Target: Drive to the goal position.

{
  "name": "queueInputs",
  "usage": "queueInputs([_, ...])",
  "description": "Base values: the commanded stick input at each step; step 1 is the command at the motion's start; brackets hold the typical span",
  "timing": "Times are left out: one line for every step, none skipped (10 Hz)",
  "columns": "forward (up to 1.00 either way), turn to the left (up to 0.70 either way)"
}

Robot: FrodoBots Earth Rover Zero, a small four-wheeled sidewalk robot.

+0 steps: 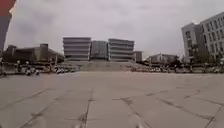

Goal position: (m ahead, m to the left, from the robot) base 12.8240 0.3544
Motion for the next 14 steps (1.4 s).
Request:
queueInputs([0.85,0.0])
queueInputs([0.85,0.15])
queueInputs([0.85,0.28])
queueInputs([0.85,0.33])
queueInputs([0.85,0.28])
queueInputs([0.85,0.07])
queueInputs([0.85,0.0])
queueInputs([0.85,0.0])
queueInputs([0.85,0.0])
queueInputs([0.85,0.0])
queueInputs([0.85,0.0])
queueInputs([0.85,0.0])
queueInputs([0.85,0.0])
queueInputs([0.85,0.0])
